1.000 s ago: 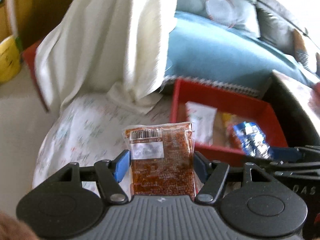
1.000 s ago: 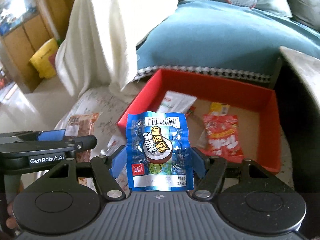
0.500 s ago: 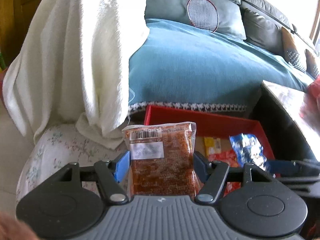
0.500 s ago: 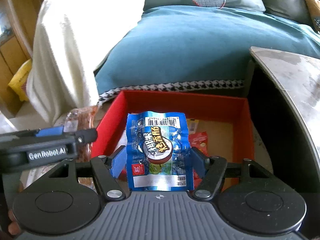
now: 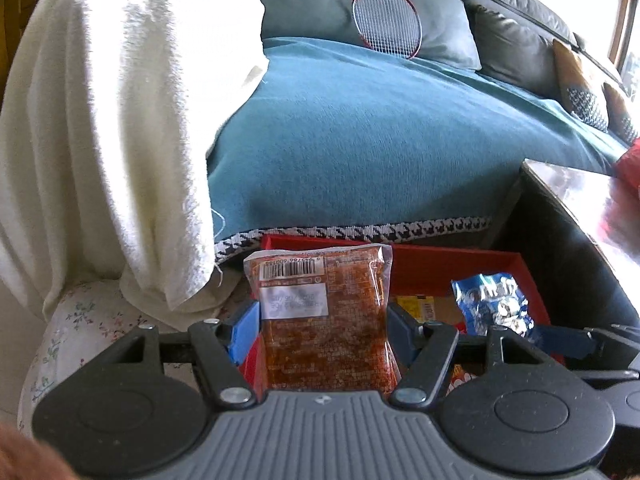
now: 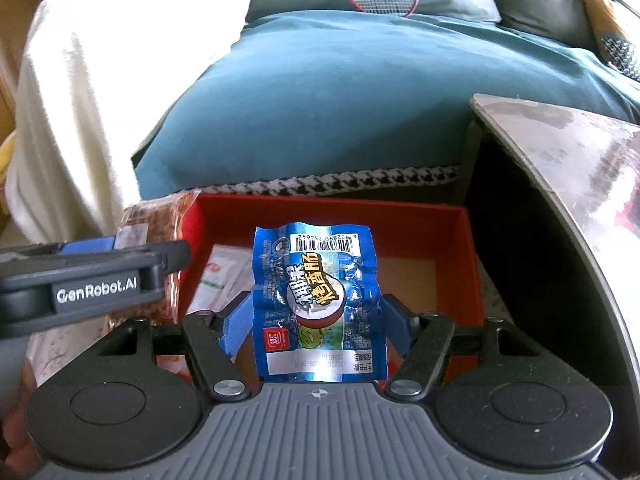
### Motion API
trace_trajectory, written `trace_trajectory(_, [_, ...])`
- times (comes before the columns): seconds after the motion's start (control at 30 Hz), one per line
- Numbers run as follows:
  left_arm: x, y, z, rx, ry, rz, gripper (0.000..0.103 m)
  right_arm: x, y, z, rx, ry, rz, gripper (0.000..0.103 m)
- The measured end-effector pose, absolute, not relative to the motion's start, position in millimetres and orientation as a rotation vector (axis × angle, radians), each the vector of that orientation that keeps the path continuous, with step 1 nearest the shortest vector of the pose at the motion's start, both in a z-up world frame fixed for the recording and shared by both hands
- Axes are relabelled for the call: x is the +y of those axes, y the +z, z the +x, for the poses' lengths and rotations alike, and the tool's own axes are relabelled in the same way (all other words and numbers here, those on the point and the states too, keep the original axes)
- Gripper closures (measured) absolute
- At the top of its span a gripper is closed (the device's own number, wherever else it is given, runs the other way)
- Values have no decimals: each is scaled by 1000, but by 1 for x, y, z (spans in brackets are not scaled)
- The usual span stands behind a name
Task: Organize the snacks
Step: 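Lift both held packets and carry them over the red box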
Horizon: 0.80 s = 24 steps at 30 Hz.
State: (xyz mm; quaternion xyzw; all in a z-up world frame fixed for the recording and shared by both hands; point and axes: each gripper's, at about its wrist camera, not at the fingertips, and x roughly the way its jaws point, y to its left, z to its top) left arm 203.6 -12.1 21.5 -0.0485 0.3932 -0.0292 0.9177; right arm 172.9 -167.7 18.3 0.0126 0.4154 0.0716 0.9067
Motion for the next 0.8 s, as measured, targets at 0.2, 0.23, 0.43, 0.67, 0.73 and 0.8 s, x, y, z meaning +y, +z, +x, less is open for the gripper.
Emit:
trace_trajectory(0.2, [-15,14,214,822,-52,-84,43,-168,11,184,859,112,17,29])
trace_trajectory(0.23, [-15,13,215,825,-52,-81,43,-168,9,185,862,108,18,29])
trace_trajectory(0.43, [-17,8,221,835,-41,-63,43,-170,1,193,870,82,8,29])
trace_trajectory(0.67, [-17,-3,227,865,-33,-47,43,-169,-9,198,892,66,-3,29])
trace_trajectory(0.73, [-17,-5,228,871,-35,-45,43,-168,-10,199,896,64,-3,29])
trace_trajectory(0.8, [-17,-7,228,876,-32,-46,43,-168,-9,201,900,63,-5,29])
